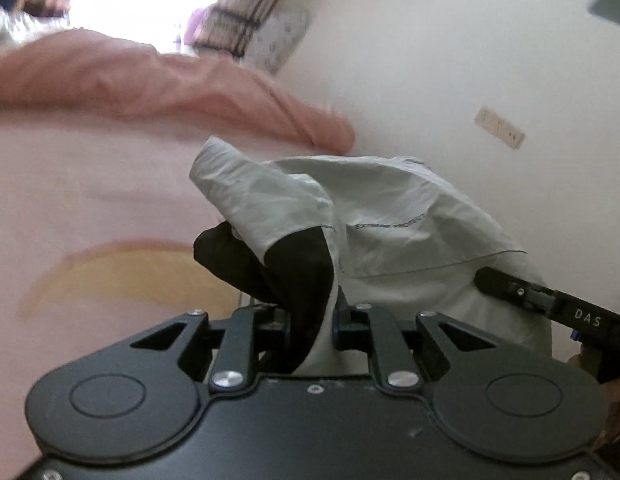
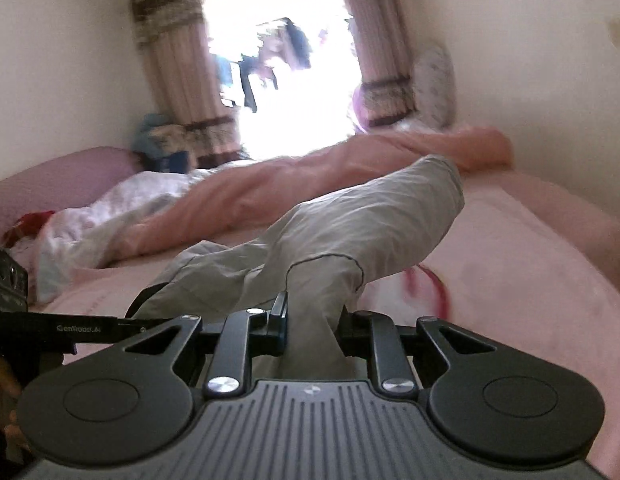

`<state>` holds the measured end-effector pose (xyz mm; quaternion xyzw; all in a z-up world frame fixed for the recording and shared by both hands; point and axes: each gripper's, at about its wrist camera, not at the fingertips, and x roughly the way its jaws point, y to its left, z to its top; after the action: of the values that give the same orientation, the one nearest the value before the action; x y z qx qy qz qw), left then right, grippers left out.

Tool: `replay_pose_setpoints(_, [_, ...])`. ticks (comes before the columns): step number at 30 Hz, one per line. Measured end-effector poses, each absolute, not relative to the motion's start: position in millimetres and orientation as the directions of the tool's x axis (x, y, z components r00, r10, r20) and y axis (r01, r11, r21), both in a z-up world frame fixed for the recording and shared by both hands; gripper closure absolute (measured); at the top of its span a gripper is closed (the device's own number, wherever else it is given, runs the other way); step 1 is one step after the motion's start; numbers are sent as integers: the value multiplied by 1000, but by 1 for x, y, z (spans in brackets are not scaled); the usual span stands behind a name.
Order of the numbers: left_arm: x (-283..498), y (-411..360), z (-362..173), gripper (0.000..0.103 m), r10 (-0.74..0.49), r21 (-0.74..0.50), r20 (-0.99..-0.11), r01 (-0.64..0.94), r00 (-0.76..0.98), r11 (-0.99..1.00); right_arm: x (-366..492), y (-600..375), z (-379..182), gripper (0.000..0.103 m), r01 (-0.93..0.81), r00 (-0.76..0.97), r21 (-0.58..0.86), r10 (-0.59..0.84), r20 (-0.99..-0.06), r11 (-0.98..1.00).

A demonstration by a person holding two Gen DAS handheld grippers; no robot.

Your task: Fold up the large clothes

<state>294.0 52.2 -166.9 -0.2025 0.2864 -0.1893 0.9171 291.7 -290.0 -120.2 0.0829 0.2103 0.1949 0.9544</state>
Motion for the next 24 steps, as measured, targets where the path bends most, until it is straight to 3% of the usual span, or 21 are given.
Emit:
replay_pose_setpoints(2, [314,38,-199,82,-485,-509,-491,214,724,834,307,-310,-157,79,-282,827,295,388,-408,913])
replay_pose_setpoints(3, [323,34,-214,78,-488,-517,-510,201,708,832,315,-318,-176,73,-247,823,318,371,-430,916])
replay_pose_setpoints(5, [339,25,-244,44,-435,-495,-560,136,705,858,331,-331,-216,53,-159,810,323,310,-497,933])
replay_pose_setpoints(7, [343,26,-262,28,-389,-481,-597,75,701,874,331,-341,-235,39,-118,814,334,284,-506,935])
replay_pose_setpoints(9, [337,35,-257,27,-324,-464,-597,14,734,886,315,-347,-226,42,-63,856,343,227,-464,937])
replay_pose_setpoints(10, [325,33,-245,28,-272,-437,-584,-13,765,900,303,-344,-215,59,23,895,293,111,-432,956])
replay_pose_setpoints(12, [298,25,-211,21,-117,-360,-485,-76,867,930,282,-329,-191,71,169,948,198,-104,-301,966])
replay_pose_setpoints(14, [285,5,-185,0,-77,-320,-370,-49,926,946,280,-313,-175,71,138,976,219,-95,-196,966])
replay_pose_setpoints(16, [298,-23,-174,0,-141,-298,-304,47,942,953,305,-296,-172,71,56,982,264,-5,-188,963])
replay_pose_setpoints(18, [323,-52,-183,0,-171,-247,-325,91,930,965,340,-280,-189,70,67,975,252,-10,-222,965])
replay_pose_setpoints(22, [378,-86,-245,0,-72,-61,-487,49,870,997,395,-275,-242,71,161,904,222,-53,-424,962])
replay_pose_setpoints(24, [389,-77,-271,0,-89,-120,-564,25,821,992,388,-282,-235,71,131,908,278,-3,-418,952])
